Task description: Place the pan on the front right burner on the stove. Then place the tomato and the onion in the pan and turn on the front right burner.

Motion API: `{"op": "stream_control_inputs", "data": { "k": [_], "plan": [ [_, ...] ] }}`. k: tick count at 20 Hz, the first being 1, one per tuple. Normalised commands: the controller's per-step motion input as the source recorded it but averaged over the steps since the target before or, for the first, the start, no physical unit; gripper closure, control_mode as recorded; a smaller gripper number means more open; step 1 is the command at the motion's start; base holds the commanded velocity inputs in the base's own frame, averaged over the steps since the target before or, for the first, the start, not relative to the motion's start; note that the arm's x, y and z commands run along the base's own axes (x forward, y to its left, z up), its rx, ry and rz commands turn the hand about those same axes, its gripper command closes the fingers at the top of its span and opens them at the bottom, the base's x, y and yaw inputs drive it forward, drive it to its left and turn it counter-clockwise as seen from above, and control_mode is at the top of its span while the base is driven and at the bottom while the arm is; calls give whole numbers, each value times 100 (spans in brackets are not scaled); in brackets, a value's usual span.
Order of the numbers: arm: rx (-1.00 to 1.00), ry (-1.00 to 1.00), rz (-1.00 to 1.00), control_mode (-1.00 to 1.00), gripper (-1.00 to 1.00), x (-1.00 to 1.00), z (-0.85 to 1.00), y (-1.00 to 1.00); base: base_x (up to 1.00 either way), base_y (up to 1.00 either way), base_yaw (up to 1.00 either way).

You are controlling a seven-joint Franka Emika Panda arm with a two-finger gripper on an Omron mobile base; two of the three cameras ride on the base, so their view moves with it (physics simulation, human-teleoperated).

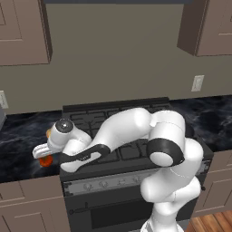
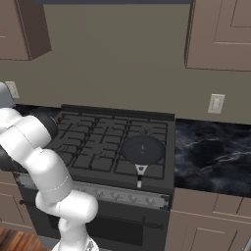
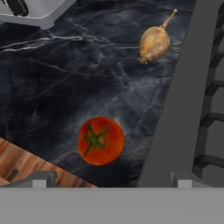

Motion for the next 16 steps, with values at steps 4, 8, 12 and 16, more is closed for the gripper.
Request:
{"op": "stream_control_inputs", "data": {
  "k": [4, 8, 12, 16],
  "plan": [
    [0, 0, 0, -100, -100, 0, -4, 13, 0, 0, 0],
    [0, 0, 0, -100, -100, 0, -7, 9, 0, 0, 0],
    [0, 0, 0, -100, -100, 0, -11, 12, 0, 0, 0],
    [0, 0, 0, -100, -100, 0, -13, 12, 0, 0, 0]
  ]
}}
